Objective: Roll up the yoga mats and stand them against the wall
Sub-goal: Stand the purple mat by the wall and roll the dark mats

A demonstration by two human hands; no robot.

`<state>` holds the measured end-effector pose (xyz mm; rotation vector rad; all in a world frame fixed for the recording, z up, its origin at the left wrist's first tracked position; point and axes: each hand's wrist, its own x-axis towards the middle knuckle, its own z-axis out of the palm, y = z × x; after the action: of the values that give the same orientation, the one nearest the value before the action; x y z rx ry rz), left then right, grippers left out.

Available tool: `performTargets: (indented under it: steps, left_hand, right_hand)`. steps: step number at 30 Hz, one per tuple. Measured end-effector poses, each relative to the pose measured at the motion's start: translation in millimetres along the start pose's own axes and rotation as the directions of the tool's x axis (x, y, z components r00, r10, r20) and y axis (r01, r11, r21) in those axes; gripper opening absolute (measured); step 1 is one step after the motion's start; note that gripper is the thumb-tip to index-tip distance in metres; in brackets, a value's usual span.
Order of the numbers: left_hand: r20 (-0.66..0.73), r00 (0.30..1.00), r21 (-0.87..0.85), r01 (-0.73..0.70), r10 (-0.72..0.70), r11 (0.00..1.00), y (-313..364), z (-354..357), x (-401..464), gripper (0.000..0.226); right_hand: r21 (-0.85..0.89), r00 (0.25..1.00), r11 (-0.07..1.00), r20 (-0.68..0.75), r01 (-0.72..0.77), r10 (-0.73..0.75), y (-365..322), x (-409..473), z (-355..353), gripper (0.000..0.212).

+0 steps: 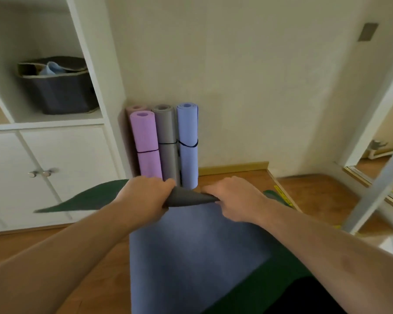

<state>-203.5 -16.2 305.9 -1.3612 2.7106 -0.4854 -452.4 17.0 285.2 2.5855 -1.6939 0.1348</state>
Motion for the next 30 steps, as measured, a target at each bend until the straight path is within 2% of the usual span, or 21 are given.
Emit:
performTargets:
  steps: [2, 4, 5, 7, 9, 10, 12, 13, 15, 18, 19, 21, 24, 27, 30]
  left_hand:
    - [0.064, 0.998, -0.037, 0.003, -0.001, 0.999, 9.5, 4.9, 9.2, 0.021]
    - [0.063, 0.998, -0.056, -0.028, 0.031, 0.998, 25.8, 13.7, 24.4, 0.016]
    - [0.061, 0.997, -0.065, -0.052, 0.056, 0.997, 35.5, 19.6, 33.8, 0.014]
    - [0.083, 0.99, -0.078, -0.108, 0.115, 0.991, 59.8, 35.0, 53.4, 0.008]
    - [0.121, 0.976, -0.126, -0.165, 0.181, 0.978, 87.8, 53.6, 74.9, 0.006]
    - [0.144, 0.966, -0.152, -0.193, 0.215, 0.969, 103.4, 63.1, 86.3, 0.008]
    - [0.19, 0.944, -0.18, -0.237, 0.27, 0.955, 134.8, 82.5, 109.2, 0.008]
    - [0.206, 0.933, -0.192, -0.257, 0.295, 0.947, 151.0, 92.4, 120.0, 0.007]
    - [0.237, 0.91, -0.208, -0.294, 0.34, 0.933, 184.2, 113.5, 141.2, 0.005]
    - [0.265, 0.88, -0.253, -0.331, 0.394, 0.909, 229.4, 149.0, 170.8, 0.006]
    - [0.277, 0.873, -0.267, -0.331, 0.401, 0.905, 241.5, 160.8, 180.4, 0.007]
    - [0.29, 0.872, -0.295, -0.311, 0.394, 0.904, 261.0, 183.8, 198.9, 0.008]
    - [0.314, 0.869, -0.305, -0.289, 0.382, 0.908, 285.2, 218.7, 222.9, 0.011]
    - [0.368, 0.858, -0.327, -0.24, 0.357, 0.914, 297.7, 249.6, 241.5, 0.015]
    - [0.395, 0.853, -0.334, -0.214, 0.342, 0.918, 298.8, 268.6, 255.0, 0.014]
  right_hand:
    - [0.1, 0.998, 0.993, -0.007, -0.056, 0.057, 15.8, -0.2, 18.8, 0.038]
    - [0.259, 0.987, 0.953, 0.079, -0.158, 0.142, 35.9, -4.4, 37.5, 0.036]
    - [0.327, 0.975, 0.922, 0.146, -0.209, 0.169, 48.0, -8.0, 47.8, 0.042]
    - [0.414, 0.931, 0.851, 0.301, -0.323, 0.207, 74.7, -21.3, 68.2, 0.07]
    - [0.481, 0.86, 0.741, 0.44, -0.468, 0.258, 104.6, -42.8, 91.3, 0.096]
    - [0.524, 0.826, 0.661, 0.486, -0.538, 0.286, 121.0, -56.2, 105.8, 0.102]
    - [0.6, 0.765, 0.476, 0.532, -0.643, 0.362, 155.9, -84.0, 142.2, 0.098]
    - [0.617, 0.721, 0.377, 0.554, -0.691, 0.416, 173.1, -98.7, 162.8, 0.092]
    - [0.598, 0.577, 0.169, 0.598, -0.783, 0.556, 204.3, -128.5, 207.6, 0.078]
    - [0.44, 0.263, -0.062, 0.638, -0.896, 0.724, 238.8, -181.2, 280.3, 0.051]
    - [0.402, 0.177, -0.138, 0.651, -0.905, 0.738, 246.1, -198.9, 305.1, 0.046]
    - [0.39, 0.042, -0.317, 0.684, -0.865, 0.728, 253.5, -225.3, 341.0, 0.049]
    - [0.418, -0.123, -0.582, 0.73, -0.697, 0.672, 264.2, -244.4, 376.7, 0.082]
    - [0.498, -0.224, -0.656, 0.673, -0.567, 0.705, 287.9, -254.9, 403.6, 0.107]
    - [0.615, -0.237, -0.671, 0.639, -0.413, 0.732, 322.6, -266.7, 420.5, 0.115]
